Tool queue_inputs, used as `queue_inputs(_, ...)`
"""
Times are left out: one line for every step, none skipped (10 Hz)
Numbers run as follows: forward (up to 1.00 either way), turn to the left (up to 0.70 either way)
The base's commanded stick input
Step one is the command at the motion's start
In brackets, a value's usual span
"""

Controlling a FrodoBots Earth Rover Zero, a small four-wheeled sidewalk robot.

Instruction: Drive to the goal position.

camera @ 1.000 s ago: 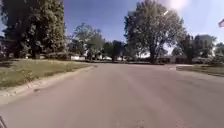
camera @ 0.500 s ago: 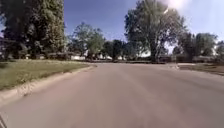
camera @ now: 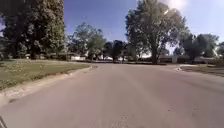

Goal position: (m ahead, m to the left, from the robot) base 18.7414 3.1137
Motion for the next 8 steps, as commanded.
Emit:
queue_inputs(0.70, 0.00)
queue_inputs(0.70, 0.00)
queue_inputs(0.70, 0.00)
queue_inputs(0.70, 0.00)
queue_inputs(0.70, 0.00)
queue_inputs(0.70, 0.00)
queue_inputs(0.70, 0.00)
queue_inputs(0.70, 0.00)
